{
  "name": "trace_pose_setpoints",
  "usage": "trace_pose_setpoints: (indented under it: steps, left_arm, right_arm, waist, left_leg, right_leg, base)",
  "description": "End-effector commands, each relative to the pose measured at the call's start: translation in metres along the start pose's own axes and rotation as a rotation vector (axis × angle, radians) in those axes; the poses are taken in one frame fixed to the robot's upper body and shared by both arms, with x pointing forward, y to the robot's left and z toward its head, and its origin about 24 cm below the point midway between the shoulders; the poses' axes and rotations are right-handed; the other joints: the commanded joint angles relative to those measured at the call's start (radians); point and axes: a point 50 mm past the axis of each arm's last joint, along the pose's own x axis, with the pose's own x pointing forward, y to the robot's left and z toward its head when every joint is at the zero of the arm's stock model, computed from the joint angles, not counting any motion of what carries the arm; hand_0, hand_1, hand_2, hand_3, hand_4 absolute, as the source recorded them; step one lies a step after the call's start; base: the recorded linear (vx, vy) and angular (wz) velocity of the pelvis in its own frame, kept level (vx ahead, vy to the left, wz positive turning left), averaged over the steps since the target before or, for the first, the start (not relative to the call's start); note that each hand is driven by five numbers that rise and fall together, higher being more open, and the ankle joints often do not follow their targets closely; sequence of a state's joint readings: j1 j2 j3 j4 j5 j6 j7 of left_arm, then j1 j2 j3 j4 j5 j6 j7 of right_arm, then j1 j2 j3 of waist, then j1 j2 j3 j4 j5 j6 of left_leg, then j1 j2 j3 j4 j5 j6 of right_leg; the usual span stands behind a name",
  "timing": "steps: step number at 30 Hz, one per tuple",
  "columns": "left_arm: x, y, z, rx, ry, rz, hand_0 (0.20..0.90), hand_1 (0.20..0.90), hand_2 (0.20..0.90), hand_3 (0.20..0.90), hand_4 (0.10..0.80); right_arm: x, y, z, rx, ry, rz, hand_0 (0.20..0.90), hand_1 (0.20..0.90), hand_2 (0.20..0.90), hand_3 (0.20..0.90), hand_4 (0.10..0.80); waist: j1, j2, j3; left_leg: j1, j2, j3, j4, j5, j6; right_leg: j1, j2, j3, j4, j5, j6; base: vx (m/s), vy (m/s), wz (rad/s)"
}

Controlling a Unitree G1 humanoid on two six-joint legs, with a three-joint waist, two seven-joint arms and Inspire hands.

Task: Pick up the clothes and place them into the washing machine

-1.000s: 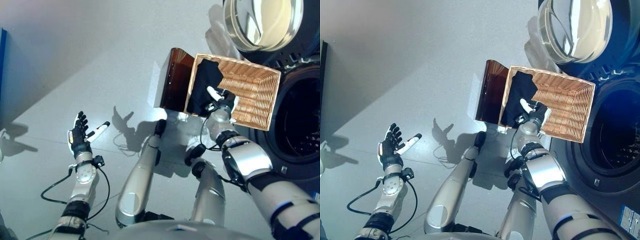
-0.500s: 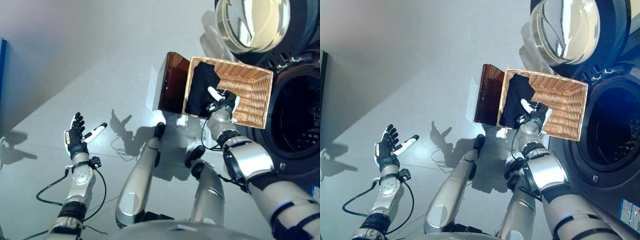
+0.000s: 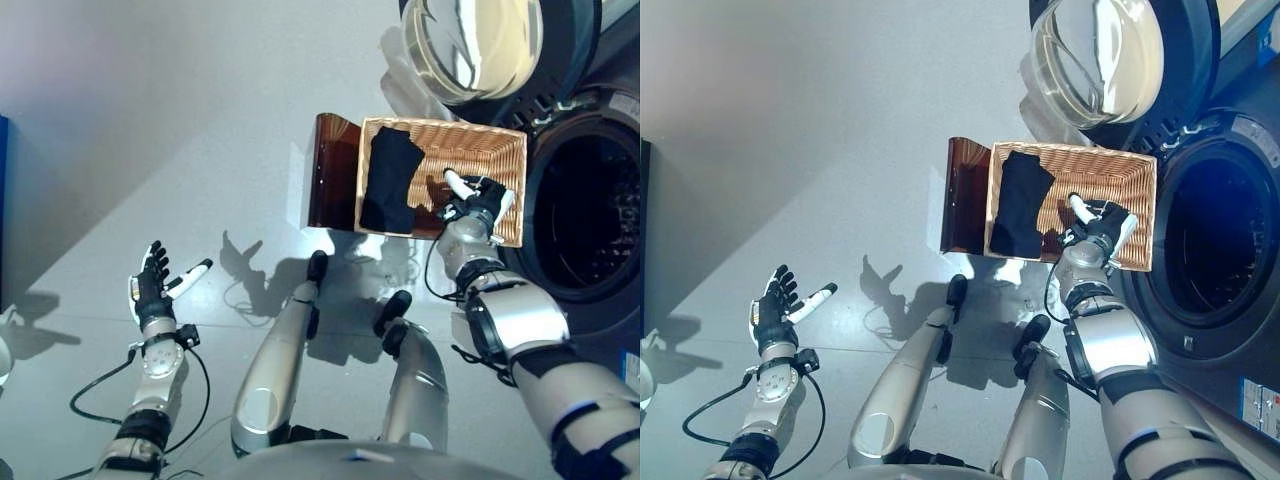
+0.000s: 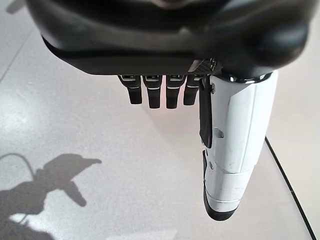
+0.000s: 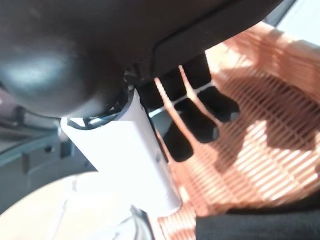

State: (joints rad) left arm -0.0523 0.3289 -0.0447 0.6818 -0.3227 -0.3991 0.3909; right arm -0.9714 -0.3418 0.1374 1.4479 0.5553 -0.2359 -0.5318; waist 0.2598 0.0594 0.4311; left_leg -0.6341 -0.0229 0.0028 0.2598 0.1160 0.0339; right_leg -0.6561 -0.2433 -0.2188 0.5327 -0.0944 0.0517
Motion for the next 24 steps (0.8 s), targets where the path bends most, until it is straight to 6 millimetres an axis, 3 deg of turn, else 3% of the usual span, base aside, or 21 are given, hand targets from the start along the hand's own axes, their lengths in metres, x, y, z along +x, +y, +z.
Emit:
trace_pose_setpoints:
  steps: [1,11,12,24]
  left_arm:
    - [-0.001,0.03,0.001,0.007,-0.045,0.091,0.9,0.9,0.9,0.9,0.8]
    - [0.001,0.034,0.003,0.0,-0.053,0.114,0.9,0.9,0.9,0.9,0.8]
    - [0.006,0.037,0.006,0.013,-0.061,0.13,0.9,0.9,0.9,0.9,0.8]
    - [0.022,0.044,0.023,0.028,-0.107,0.184,0.9,0.9,0.9,0.9,0.8]
  right_arm:
    - [0.007,-0.009,0.024,-0.037,-0.125,-0.041,0.9,0.9,0.9,0.9,0.8]
    - [0.0,0.005,0.019,-0.085,-0.13,0.015,0.9,0.9,0.9,0.9,0.8]
    - [-0.009,0.02,0.012,-0.165,-0.154,0.069,0.9,0.9,0.9,0.9,0.8]
    - [-0.024,0.044,0.01,-0.177,-0.155,0.114,0.9,0.9,0.9,0.9,0.8]
  waist:
    - [-0.005,0.037,-0.043]
    - [0.006,0.03,-0.039]
    - [0.016,0.013,-0.029]
    - [0.066,-0.041,0.012]
  left_leg:
    - [-0.037,-0.046,0.033,0.048,-0.126,-0.023]
    - [-0.037,-0.044,0.03,0.047,-0.124,-0.025]
    - [-0.036,-0.043,0.019,0.049,-0.122,-0.026]
    - [-0.072,-0.046,-0.021,0.08,-0.123,-0.034]
  right_leg:
    - [0.022,0.04,-0.015,-0.104,0.028,-0.021]
    - [0.023,0.038,-0.02,-0.105,0.031,-0.018]
    - [0.032,0.036,-0.032,-0.106,0.031,-0.015]
    - [0.038,0.032,-0.091,-0.089,0.015,-0.013]
  base:
    - [0.0,0.0,0.0]
    - [0.002,-0.005,0.0]
    - [0.021,-0.064,0.02]
    - [0.018,-0.047,0.11]
